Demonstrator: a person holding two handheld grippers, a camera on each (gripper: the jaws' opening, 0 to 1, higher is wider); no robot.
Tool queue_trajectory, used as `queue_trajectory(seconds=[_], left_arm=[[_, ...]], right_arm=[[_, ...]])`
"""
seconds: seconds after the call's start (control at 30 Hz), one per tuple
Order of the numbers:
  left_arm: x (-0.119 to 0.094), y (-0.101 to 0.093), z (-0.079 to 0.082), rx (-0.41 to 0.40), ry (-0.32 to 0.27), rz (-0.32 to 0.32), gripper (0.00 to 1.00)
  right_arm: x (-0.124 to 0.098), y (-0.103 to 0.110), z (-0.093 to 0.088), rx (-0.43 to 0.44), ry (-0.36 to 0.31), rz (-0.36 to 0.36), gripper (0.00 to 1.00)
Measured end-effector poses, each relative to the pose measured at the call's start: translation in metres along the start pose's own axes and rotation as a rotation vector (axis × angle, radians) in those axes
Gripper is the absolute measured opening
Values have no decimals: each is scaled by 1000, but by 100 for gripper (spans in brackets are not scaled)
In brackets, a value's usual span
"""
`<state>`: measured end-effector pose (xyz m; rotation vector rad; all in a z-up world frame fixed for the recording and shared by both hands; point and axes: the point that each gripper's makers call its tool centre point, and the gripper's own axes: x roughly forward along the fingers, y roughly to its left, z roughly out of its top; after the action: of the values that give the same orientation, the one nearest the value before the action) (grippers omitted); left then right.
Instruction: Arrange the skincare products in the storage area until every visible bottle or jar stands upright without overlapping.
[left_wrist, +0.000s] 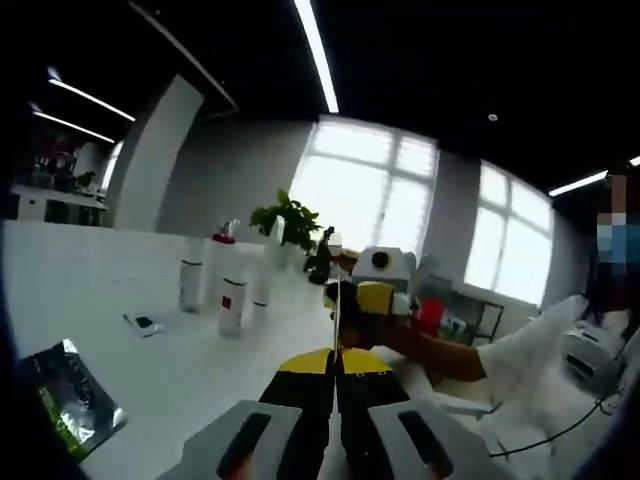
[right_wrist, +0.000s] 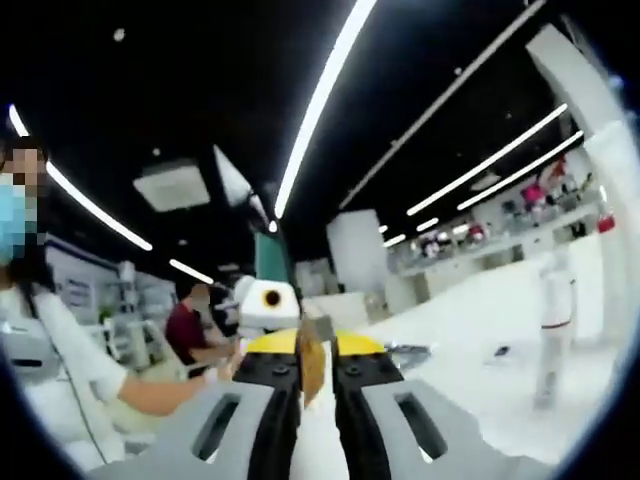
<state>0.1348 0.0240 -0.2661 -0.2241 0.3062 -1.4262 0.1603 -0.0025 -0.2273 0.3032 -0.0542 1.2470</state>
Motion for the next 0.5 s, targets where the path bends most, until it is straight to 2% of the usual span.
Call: queue_trajectory(seconds=[0.03, 0.1, 0.17, 0.23, 0.37, 0.5], left_arm=[[0, -2, -2, 9, 8, -4, 0], [1, -1, -4, -2, 14, -18, 0], [1, 0, -6, -12, 17, -21, 0], [0, -4, -6, -34, 14, -42, 0], [-3, -11, -1, -39, -34, -59, 0], [-8, -4, 8, -74, -99, -56, 0]], right_arm=[[0, 1, -4, -8, 25, 4, 7], [1, 6, -6, 11, 29, 18, 6], [1, 10, -10, 41, 43, 34, 1], [-1, 9, -10, 30, 37, 30, 0], [-1, 10, -14, 66, 44, 28, 0], [0, 10, -28, 80, 107, 29, 0]])
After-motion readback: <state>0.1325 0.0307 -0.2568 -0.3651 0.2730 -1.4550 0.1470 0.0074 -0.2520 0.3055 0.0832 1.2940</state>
